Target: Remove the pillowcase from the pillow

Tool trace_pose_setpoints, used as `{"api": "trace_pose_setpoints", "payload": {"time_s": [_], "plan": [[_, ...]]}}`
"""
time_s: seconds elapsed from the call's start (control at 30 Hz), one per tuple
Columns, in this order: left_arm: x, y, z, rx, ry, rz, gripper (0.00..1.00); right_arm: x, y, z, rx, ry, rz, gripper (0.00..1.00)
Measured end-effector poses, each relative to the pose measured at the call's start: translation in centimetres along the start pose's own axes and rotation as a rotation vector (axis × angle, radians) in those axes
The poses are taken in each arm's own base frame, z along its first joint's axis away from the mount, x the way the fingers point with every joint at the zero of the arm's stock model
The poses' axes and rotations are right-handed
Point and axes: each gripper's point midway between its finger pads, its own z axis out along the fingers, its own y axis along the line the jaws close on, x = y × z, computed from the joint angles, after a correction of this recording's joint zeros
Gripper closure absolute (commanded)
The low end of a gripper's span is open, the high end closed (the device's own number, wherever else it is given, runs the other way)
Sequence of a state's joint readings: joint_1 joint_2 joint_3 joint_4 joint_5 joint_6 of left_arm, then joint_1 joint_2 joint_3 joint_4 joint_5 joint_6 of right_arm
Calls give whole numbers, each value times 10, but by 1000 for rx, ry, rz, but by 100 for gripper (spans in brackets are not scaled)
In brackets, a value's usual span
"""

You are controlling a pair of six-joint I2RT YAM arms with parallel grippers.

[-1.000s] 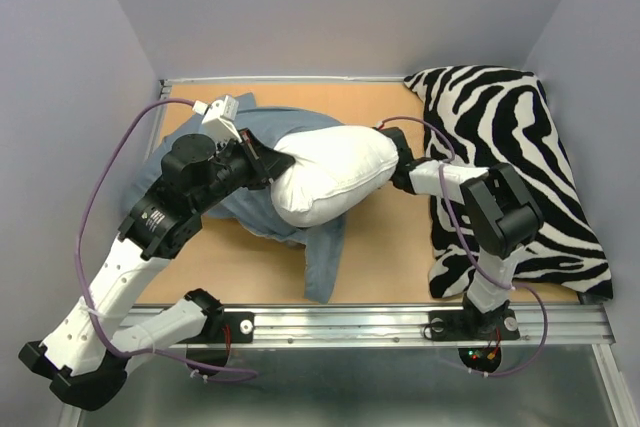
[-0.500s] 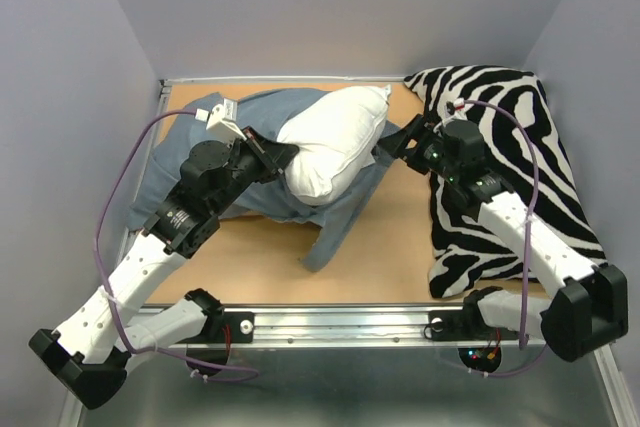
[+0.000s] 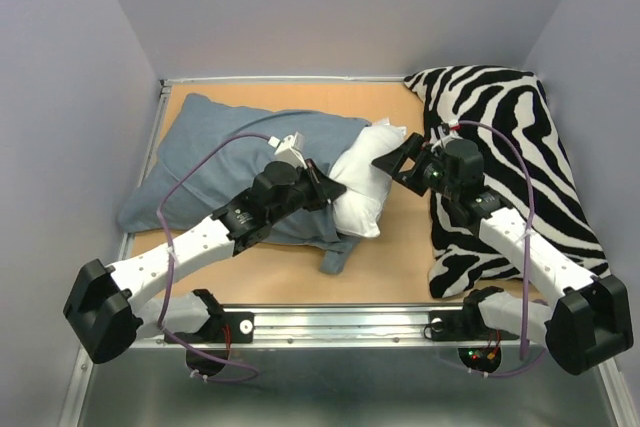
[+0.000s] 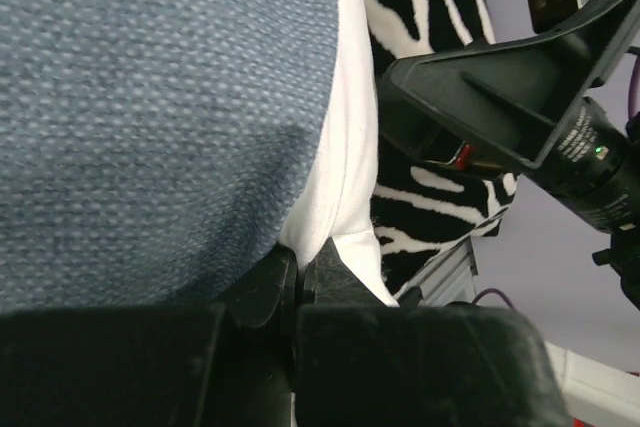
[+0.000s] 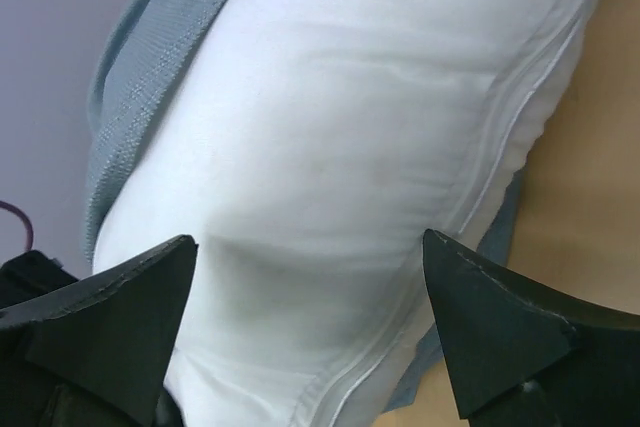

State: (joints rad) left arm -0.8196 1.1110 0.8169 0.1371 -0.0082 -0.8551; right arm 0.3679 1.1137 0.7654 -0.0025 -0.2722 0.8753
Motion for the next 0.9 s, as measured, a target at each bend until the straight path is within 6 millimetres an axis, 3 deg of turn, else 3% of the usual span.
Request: {"api": "trace_pose_setpoints", "payload": {"time_s": [0.1, 0.2, 0.47, 0.63, 0.9], "plan": [[21, 10, 6, -10, 44, -18, 100, 12, -5, -1, -11, 33, 35, 0], [17, 4, 7, 11, 23, -23, 100, 15, -4, 0, -38, 33, 43, 0], [21, 4, 10, 16, 37, -22, 100, 45, -36, -2, -17, 57, 92, 0], [25, 0, 14, 19, 54, -18, 100, 42, -28, 2, -74, 37, 121, 0], [26, -6, 23, 4, 68, -3, 100, 41, -28, 28, -128, 42, 198, 2]]}}
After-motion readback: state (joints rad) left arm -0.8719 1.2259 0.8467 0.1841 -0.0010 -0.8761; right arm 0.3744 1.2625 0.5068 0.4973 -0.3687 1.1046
